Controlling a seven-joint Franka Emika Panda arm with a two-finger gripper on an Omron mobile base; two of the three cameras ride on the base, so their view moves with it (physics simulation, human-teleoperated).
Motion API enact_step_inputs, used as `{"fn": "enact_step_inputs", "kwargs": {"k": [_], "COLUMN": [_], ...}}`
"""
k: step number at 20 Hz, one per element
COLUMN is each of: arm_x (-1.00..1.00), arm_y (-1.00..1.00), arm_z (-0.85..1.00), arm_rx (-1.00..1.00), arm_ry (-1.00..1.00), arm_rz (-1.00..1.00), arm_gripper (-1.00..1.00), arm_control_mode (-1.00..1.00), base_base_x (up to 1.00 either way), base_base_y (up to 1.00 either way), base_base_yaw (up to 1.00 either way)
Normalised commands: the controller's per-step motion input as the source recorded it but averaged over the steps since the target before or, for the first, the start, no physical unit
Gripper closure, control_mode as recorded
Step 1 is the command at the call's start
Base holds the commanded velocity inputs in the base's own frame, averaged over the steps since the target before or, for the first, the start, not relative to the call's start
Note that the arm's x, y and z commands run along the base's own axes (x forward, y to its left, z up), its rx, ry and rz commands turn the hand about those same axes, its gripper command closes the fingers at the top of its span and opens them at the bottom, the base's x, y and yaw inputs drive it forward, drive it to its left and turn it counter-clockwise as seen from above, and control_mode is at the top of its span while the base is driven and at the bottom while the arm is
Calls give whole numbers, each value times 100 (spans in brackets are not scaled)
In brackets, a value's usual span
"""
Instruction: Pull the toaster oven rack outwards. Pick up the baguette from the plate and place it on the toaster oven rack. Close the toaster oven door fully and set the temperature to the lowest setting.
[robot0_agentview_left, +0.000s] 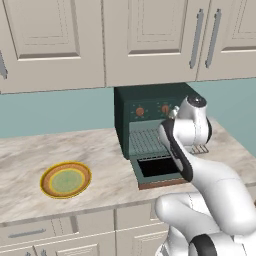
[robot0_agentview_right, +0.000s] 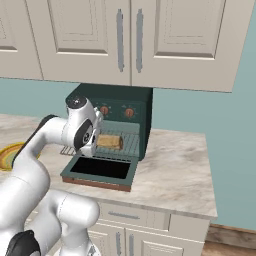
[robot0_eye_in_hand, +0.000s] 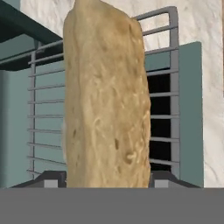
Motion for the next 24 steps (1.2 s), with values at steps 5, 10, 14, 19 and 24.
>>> {"fn": "enact_step_inputs", "kwargs": {"k": [5, 10, 14, 19, 24], "arm_x": [17, 18, 6, 0, 0], "arm_y": [0, 0, 7, 0, 0], "arm_z": [-48, -16, -5, 0, 9], "arm_rx": [0, 0, 0, -1, 0], "arm_ry": [0, 0, 1, 0, -2], "arm_rz": [17, 5, 0, 0, 0], "arm_gripper": [100, 100, -100, -100, -100], "arm_control_mode": [-100, -100, -100, -100, -100], "base_base_x": [0, 0, 0, 0, 0], "base_base_y": [0, 0, 0, 0, 0], "base_base_yaw": [0, 0, 0, 0, 0]}}
